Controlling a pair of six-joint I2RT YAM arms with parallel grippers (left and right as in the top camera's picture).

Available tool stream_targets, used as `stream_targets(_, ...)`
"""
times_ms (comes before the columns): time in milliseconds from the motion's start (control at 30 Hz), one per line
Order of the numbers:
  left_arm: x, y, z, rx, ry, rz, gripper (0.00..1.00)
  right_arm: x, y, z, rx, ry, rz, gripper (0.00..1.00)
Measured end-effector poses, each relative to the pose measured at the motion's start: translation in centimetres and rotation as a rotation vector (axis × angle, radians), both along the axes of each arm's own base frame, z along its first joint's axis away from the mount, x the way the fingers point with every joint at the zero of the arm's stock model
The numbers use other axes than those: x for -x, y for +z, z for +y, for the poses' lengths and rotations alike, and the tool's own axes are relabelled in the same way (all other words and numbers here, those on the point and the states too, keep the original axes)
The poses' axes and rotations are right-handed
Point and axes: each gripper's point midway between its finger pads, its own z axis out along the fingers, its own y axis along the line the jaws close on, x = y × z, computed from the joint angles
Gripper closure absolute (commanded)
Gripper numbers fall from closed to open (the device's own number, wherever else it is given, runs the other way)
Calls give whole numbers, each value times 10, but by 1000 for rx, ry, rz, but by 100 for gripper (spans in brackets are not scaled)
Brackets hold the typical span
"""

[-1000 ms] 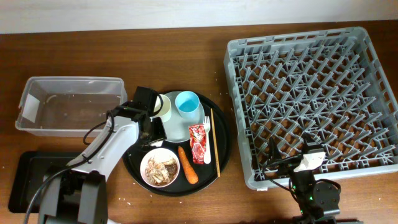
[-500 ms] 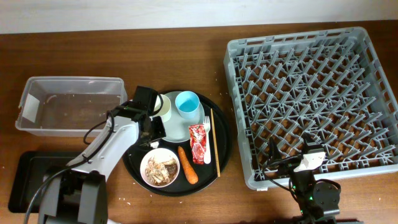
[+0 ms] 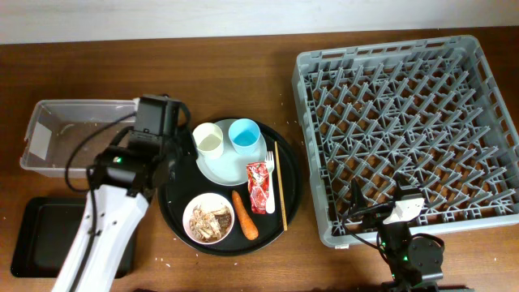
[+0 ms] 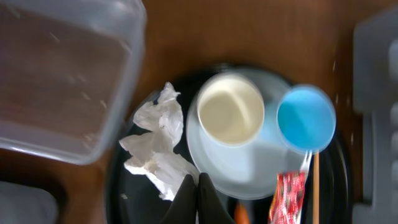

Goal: Sort waste into correct bins and load items into the dishwasher rack
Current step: 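Carry the tissue with the left gripper into the clear bin and release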

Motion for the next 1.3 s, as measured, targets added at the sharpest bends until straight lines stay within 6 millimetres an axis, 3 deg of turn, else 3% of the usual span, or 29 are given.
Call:
stream_targets(133,-11,27,31,-137,111,-113,99,0,0,0,0,0,0,1)
stream_targets(233,-15,33,52,-215,188,-142,100,0,0,0,0,0,0,1)
stream_targets(300,-27,32,79,-227,278,-158,99,0,0,0,0,0,0,1)
stream_targets(467,-46,6,153,-172,471,-123,99,0,0,0,1,0,0,1)
stream_targets(633,-54,-45,210,-72,580,-27,100,0,0,0,0,0,0,1)
stream_targets(800,-58,-84,239,-2,629,28,99,0,0,0,0,0,0,1)
stream_targets(1033,-62,-94,256,17,662,12,92,0,0,0,0,0,0,1)
stream_targets(1100,-63,-93,257,16,662,8,84,0,0,0,0,0,0,1)
stream_targets(1133,-63,-93,257,17,665,6,70,0,0,0,0,0,0,1)
stream_targets(1167,-64,-93,258,16,665,2,48,0,0,0,0,0,0,1)
stream_targets(1200,-64,-94,258,15,667,4,36,0,0,0,0,0,0,1)
stream_targets(1300,-64,-100,258,17,672,17,14,0,0,0,-1,0,0,1)
